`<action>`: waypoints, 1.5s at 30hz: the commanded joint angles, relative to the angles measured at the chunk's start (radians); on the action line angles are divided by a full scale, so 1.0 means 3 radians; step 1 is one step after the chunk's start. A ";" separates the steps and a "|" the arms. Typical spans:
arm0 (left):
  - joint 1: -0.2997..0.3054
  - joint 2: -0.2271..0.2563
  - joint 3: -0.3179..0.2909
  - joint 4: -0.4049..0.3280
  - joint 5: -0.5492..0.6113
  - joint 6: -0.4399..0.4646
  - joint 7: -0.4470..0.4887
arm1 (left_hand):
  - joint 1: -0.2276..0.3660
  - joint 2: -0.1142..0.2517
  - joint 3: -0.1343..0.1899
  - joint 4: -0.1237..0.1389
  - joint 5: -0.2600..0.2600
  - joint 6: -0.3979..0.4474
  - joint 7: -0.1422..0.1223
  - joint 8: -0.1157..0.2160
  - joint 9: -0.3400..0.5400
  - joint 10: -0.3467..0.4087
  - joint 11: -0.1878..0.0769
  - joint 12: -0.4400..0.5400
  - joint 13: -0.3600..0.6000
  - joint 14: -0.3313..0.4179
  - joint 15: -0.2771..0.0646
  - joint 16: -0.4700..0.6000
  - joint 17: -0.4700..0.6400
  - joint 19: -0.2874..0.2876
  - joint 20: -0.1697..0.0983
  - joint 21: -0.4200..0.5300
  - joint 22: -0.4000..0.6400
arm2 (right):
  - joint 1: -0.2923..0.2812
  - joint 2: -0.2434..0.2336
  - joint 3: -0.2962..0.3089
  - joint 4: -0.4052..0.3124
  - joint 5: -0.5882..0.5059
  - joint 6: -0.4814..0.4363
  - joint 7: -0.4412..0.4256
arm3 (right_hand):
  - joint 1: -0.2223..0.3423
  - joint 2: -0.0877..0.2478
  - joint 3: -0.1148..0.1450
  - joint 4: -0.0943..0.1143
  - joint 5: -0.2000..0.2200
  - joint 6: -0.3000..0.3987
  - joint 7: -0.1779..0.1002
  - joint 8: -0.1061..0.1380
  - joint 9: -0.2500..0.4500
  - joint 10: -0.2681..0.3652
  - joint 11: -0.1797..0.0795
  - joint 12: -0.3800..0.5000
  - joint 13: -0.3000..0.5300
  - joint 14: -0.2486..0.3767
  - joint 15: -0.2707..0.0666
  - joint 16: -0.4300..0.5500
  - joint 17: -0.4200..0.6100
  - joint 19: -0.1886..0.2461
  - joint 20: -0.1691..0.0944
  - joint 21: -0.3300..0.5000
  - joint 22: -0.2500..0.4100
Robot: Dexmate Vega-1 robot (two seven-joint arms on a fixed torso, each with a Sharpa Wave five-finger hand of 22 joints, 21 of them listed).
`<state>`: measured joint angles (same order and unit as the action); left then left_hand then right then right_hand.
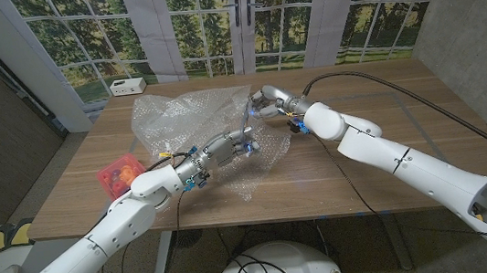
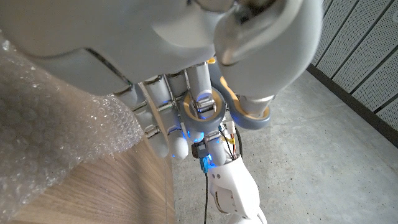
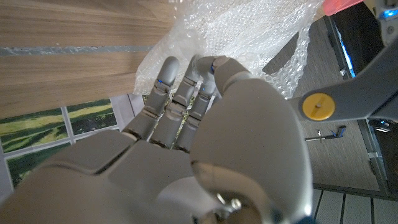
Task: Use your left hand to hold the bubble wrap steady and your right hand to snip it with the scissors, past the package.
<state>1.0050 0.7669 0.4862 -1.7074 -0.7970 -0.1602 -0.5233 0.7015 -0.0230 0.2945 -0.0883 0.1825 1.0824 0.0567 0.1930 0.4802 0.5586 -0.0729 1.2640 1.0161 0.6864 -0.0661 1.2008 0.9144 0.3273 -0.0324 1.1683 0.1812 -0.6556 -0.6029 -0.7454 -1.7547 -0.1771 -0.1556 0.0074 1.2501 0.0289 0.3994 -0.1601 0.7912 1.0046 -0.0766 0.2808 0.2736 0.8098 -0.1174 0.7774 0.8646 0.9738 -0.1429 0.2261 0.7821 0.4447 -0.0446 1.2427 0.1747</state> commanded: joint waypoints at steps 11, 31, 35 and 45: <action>0.0011 0.0173 0.0059 -0.0155 0.0228 0.0181 0.0209 | -0.0391 -0.0412 -0.0294 0.0087 0.0067 -0.0164 0.0101 -0.0063 -0.0185 0.0301 -0.0265 -0.0035 -0.0040 -0.0054 -0.0332 -0.0153 0.0016 -0.0010 0.0089 -0.0157 0.0004 | 0.0032 -0.0005 -0.0036 -0.0016 -0.0089 -0.0012 -0.0033 | -0.0028 -0.0023 0.0051 -0.0007 0.0057 0.0045 0.0004 -0.0047 0.0002 0.0048 0.0009 -0.0010 0.0014 0.0031 -0.0324 0.0005 0.0005 0.0037 -0.0215 0.0025 0.0013; 0.0067 0.0132 0.0035 -0.0161 0.0121 0.0196 0.0287 | -0.0419 -0.0270 -0.0437 0.0090 0.0204 -0.0334 0.0131 -0.0007 -0.0435 0.0303 -0.0191 -0.0056 -0.0096 0.0016 -0.0286 -0.0193 0.0009 0.0056 0.0136 -0.0322 0.0017 | -0.0002 -0.0035 -0.0010 -0.0060 -0.0093 -0.0012 -0.0040 | -0.0039 -0.0043 0.0077 -0.0009 0.0105 0.0056 0.0010 -0.0093 0.0023 0.0063 0.0017 -0.0019 0.0025 0.0049 -0.0323 -0.0001 0.0005 0.0038 -0.0213 0.0039 0.0010; 0.0077 0.0118 0.0031 -0.0152 0.0107 0.0179 0.0288 | -0.0290 -0.0096 -0.0344 0.0064 0.0204 -0.0289 0.0113 0.0004 -0.0480 0.0311 -0.0194 -0.0034 -0.0071 0.0026 -0.0294 -0.0193 0.0007 0.0072 0.0136 -0.0345 0.0023 | -0.0010 -0.0049 -0.0011 -0.0088 -0.0115 -0.0030 -0.0038 | -0.0041 -0.0044 0.0082 -0.0008 0.0113 0.0061 0.0005 -0.0103 0.0027 0.0060 0.0011 -0.0023 0.0028 0.0048 -0.0323 -0.0005 0.0002 0.0040 -0.0214 0.0044 0.0010; 0.0093 0.0077 0.0022 -0.0132 0.0048 0.0178 0.0299 | 0.0284 0.0518 0.0053 -0.0164 0.0093 -0.0343 0.0118 0.0022 -0.0505 0.0248 -0.0145 -0.0018 -0.0027 -0.0065 -0.0238 -0.0111 0.0098 0.0042 0.0179 -0.0369 0.0052 | -0.0042 -0.0076 0.0002 -0.0145 -0.0154 -0.0057 -0.0060 | -0.0045 -0.0053 0.0093 -0.0009 0.0132 0.0079 0.0012 -0.0122 0.0037 0.0060 0.0009 -0.0032 0.0031 0.0052 -0.0323 -0.0008 0.0002 0.0040 -0.0213 0.0050 0.0009</action>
<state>1.0250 0.8052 0.4981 -1.7548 -0.7631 -0.0993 -0.4385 0.7078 0.0476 0.2544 -0.1036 0.2256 1.0266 0.0491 0.1900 0.3209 0.5782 -0.0607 1.2533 0.9998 0.6826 -0.0682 1.1496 0.9256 0.3438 0.0116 1.0609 0.1900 -0.6592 -0.6173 -0.7480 -1.7819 -0.2097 -0.1632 -0.0044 1.2384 0.0169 0.4177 -0.1636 0.8248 1.0202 -0.0715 0.2507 0.2814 0.8183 -0.1163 0.7687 0.8703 0.9789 -0.1483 0.2242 0.7799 0.4484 -0.0482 1.2538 0.1744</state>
